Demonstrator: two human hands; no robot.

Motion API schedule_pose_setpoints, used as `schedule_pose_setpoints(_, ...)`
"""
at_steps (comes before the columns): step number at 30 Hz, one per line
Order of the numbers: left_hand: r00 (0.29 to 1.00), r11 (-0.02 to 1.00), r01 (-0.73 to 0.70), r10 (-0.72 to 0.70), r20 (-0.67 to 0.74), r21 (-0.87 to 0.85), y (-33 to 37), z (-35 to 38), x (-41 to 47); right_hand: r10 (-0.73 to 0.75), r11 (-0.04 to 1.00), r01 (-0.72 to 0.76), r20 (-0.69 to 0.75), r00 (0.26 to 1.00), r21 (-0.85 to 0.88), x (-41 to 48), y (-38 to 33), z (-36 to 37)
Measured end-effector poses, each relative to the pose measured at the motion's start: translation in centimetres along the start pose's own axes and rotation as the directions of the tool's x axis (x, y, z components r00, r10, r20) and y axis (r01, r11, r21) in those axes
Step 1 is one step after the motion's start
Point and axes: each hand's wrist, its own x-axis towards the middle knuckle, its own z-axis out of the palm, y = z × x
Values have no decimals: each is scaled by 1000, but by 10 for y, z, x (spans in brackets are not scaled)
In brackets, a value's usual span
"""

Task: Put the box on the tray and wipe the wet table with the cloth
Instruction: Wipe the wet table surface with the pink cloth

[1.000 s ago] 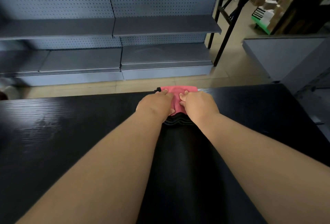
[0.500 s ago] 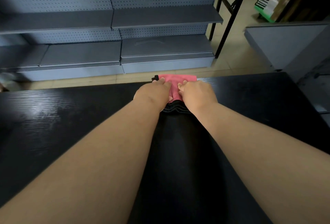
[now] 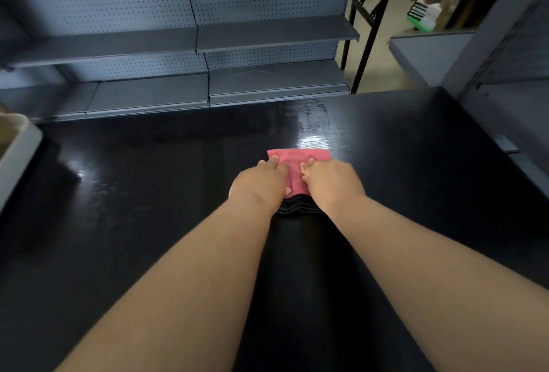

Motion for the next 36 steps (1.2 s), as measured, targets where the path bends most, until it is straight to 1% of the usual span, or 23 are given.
schedule_pose_setpoints(1, 1000, 1000, -2, 2, -7, -4, -1, 8, -19, -8, 1000, 9, 9, 1000, -14, -16, -8, 4)
schedule_pose_setpoints(5, 1000, 1000, 5, -5, -28, -23, -10, 38, -97, -3, 999, 2, 30, 1000, 34, -80, -47, 19)
schedule_pose_setpoints(8, 999, 998, 26, -27, -19, -59, -24, 61, -153, -73, 997, 74, 32, 997, -28, -128, -82, 28)
schedule_pose_setpoints(11, 999, 996, 52, -53, -8, -68, -39, 81, -203, -114, 990, 118, 64, 991, -71, -168, -115, 36)
schedule_pose_setpoints(15, 997, 994, 81, -81, 3, -72, -55, 102, -256, -158, 981, 169, 113, 981, -91, -210, -153, 45)
schedule_pose_setpoints(20, 994, 992, 107, -106, 7, -61, -64, 122, -300, -205, 972, 217, 120, 971, -94, -249, -178, 51)
schedule_pose_setpoints(24, 993, 992, 114, -115, -22, -48, -54, 129, -321, -260, 954, 269, 86, 962, -132, -270, -177, 55)
schedule_pose_setpoints(27, 995, 996, 84, -85, -44, -27, -42, 130, -327, -272, 947, 280, 67, 960, -155, -278, -163, 55)
schedule_pose_setpoints(32, 999, 1000, 15, -15, -44, -10, -21, 126, -326, -192, 972, 203, 106, 976, -114, -286, -136, 54)
schedule_pose_setpoints(36, 1000, 1000, -11, 11, -23, -6, -11, 120, -316, -143, 985, 153, 126, 982, -80, -283, -125, 56)
